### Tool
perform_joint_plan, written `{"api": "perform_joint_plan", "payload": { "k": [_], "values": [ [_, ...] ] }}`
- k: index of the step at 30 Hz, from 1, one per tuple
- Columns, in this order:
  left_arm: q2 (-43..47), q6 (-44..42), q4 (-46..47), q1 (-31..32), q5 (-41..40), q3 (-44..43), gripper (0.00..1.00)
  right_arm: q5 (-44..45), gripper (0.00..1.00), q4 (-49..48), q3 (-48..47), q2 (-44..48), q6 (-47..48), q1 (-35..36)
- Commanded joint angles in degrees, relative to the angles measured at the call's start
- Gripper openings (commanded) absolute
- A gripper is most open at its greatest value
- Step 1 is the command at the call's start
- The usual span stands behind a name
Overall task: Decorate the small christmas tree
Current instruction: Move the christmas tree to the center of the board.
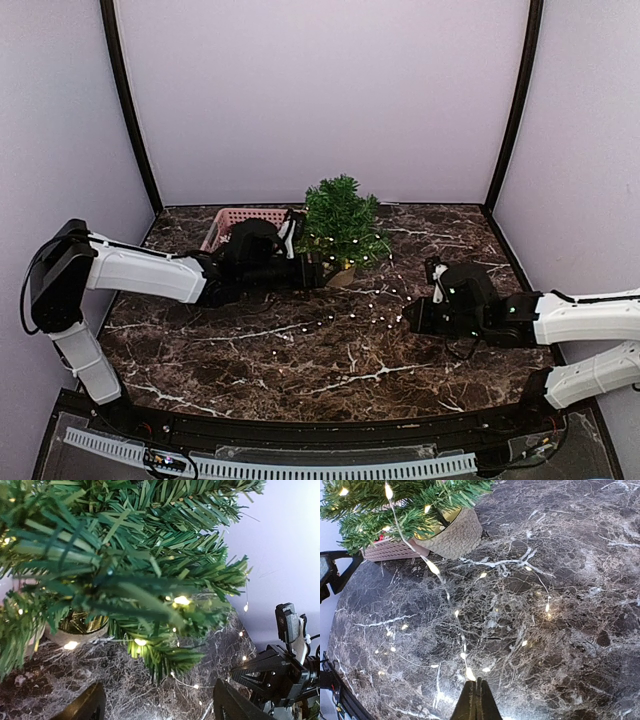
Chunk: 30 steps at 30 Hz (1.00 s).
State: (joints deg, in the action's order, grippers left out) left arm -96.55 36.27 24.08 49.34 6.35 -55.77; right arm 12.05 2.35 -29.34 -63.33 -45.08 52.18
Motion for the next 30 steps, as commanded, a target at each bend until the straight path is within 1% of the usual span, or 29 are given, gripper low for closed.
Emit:
{"api": "perform_joint_plan", "payload": {
  "k": [1, 5, 6, 7, 8, 9, 10, 11, 12, 13, 14, 15, 17, 20, 24, 30],
  "values": [
    [-3.2, 1.8, 3.0, 0.0, 1.6, -4.6, 0.77, 1.2, 0.00, -2.1, -1.9, -0.8, 0.0, -0.1],
    [-5.9, 2.1, 1.9, 0.0, 0.8, -7.1, 0.77, 1.2, 0.00, -2.1, -1.9, -1.2, 0.2, -0.1],
    [-6.6, 2.1, 1.3, 0.0, 0.3, -7.8, 0.73, 1.1, 0.00, -2.2, -1.8, -1.2, 0.3, -0.1],
    [-6.8, 2.2, 0.8, 0.0, 0.0, -8.1, 0.65, 1.1, 0.00, -3.3, -1.8, -1.3, 0.3, -0.1],
    [-7.2, 2.3, -0.1, 0.0, -0.7, -8.6, 0.61, 1.1, 0.00, -3.4, -1.8, -1.3, 0.3, -0.1],
    [-7.3, 2.3, -0.5, 0.0, -0.9, -8.8, 0.51, 1.2, 0.00, -3.4, -1.9, -1.1, 0.4, -0.1],
    [-7.4, 2.2, -1.1, 0.0, -1.3, -8.9, 0.46, 1.3, 0.00, -3.2, -1.9, -1.0, 0.4, -0.1],
    [-7.3, 2.1, -1.4, 0.0, -1.5, -9.0, 0.35, 1.4, 0.00, -2.9, -2.0, -0.8, 0.5, -0.1],
    [-7.2, 2.0, -2.1, 0.0, -1.8, -9.0, 0.30, 1.7, 0.00, -2.6, -2.2, -0.6, 0.6, -0.1],
    [-7.0, 1.9, -2.8, 0.0, -1.8, -9.0, 0.20, 1.9, 0.00, -2.6, -2.3, -0.2, 0.7, -0.2],
    [-6.7, 1.8, -3.1, 0.0, -2.0, -8.8, 0.17, 2.1, 0.00, -1.1, -2.5, 0.2, 0.8, -0.2],
    [-6.2, 1.7, -3.6, 0.0, -2.1, -8.7, 0.11, 2.3, 0.00, -0.1, -2.8, 0.6, 1.0, -0.2],
    [-5.0, 1.3, -4.5, 0.1, -1.8, -8.2, 0.05, 2.8, 0.00, 2.4, -3.9, 1.3, 1.3, -0.2],
    [-3.0, 0.4, -5.4, 0.1, -1.3, -6.7, 0.00, 3.4, 0.00, 6.9, -5.7, 2.1, 1.6, -0.1],
    [0.5, -1.3, -7.2, 0.0, 0.1, -4.3, 0.00, 3.2, 0.00, 12.5, -8.3, 2.7, 1.3, -0.1],
    [6.6, -5.0, -12.4, -0.4, 1.7, -1.0, 0.00, -0.7, 0.00, 19.3, -9.6, 5.2, -0.2, -0.1]
  ]
}}
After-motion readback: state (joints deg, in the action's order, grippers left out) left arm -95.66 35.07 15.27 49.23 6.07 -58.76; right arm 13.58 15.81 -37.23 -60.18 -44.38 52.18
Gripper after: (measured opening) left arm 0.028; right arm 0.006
